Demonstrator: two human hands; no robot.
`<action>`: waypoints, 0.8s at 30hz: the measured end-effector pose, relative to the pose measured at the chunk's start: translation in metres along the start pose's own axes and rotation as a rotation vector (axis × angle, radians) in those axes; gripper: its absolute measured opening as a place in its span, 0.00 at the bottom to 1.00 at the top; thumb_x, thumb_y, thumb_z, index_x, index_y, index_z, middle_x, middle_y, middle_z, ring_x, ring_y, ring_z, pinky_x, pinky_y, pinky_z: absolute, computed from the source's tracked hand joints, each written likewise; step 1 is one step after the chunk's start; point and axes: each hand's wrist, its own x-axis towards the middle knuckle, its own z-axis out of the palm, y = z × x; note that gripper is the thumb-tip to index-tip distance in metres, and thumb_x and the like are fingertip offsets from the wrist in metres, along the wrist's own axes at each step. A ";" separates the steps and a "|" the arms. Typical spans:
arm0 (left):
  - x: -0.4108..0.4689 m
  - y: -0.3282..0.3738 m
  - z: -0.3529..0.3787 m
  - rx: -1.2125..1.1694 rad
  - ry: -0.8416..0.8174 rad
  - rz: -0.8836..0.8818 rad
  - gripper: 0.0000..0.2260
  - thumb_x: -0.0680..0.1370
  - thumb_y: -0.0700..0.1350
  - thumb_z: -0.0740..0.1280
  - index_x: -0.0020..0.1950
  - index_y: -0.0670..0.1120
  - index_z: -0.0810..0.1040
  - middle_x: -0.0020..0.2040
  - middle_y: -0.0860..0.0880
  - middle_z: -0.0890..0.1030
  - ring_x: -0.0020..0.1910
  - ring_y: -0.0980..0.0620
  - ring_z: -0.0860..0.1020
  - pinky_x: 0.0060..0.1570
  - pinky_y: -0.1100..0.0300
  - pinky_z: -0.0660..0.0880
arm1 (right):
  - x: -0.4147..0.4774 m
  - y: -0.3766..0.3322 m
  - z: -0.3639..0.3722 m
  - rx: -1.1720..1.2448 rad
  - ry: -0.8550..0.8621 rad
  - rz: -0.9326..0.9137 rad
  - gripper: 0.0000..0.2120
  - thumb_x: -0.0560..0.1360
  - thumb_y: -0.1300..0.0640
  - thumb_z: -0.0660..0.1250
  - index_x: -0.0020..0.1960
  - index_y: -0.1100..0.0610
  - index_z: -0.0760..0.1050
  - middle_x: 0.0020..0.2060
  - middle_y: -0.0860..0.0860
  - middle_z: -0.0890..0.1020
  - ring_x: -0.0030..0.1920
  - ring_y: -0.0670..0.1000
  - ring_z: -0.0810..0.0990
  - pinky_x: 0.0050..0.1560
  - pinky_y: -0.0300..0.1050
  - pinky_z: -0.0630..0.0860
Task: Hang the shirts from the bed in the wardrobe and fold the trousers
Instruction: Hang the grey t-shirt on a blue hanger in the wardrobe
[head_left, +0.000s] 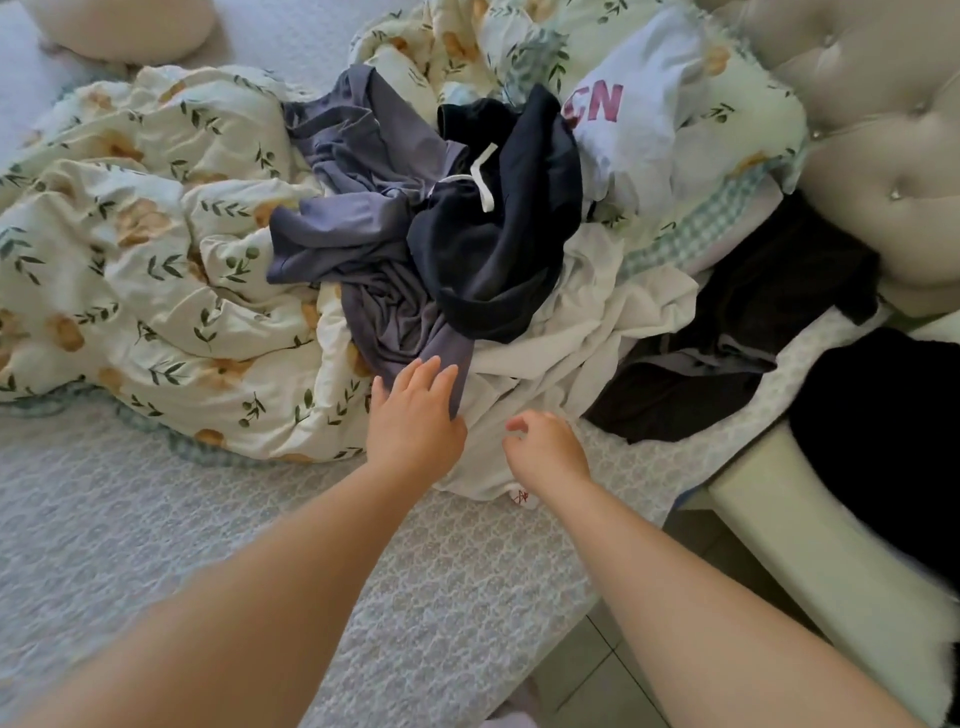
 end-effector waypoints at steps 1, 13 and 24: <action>0.005 -0.001 0.004 0.001 -0.015 -0.023 0.27 0.79 0.50 0.60 0.77 0.52 0.56 0.77 0.51 0.56 0.76 0.52 0.50 0.74 0.44 0.48 | 0.008 0.002 0.001 0.023 -0.030 0.022 0.14 0.77 0.55 0.56 0.61 0.51 0.73 0.61 0.50 0.73 0.60 0.53 0.71 0.57 0.47 0.72; 0.047 -0.042 0.061 0.084 -0.167 -0.117 0.26 0.80 0.48 0.58 0.77 0.51 0.56 0.78 0.50 0.54 0.77 0.50 0.50 0.74 0.45 0.49 | 0.089 0.002 0.043 -0.120 -0.274 -0.017 0.14 0.78 0.56 0.57 0.58 0.56 0.77 0.57 0.56 0.79 0.57 0.58 0.76 0.56 0.47 0.74; 0.063 -0.071 0.080 -0.210 -0.185 -0.239 0.29 0.78 0.51 0.63 0.77 0.53 0.56 0.77 0.52 0.59 0.75 0.49 0.55 0.71 0.53 0.55 | 0.169 -0.039 0.083 0.352 -0.177 0.268 0.21 0.77 0.51 0.62 0.66 0.61 0.71 0.61 0.58 0.77 0.60 0.59 0.76 0.56 0.46 0.73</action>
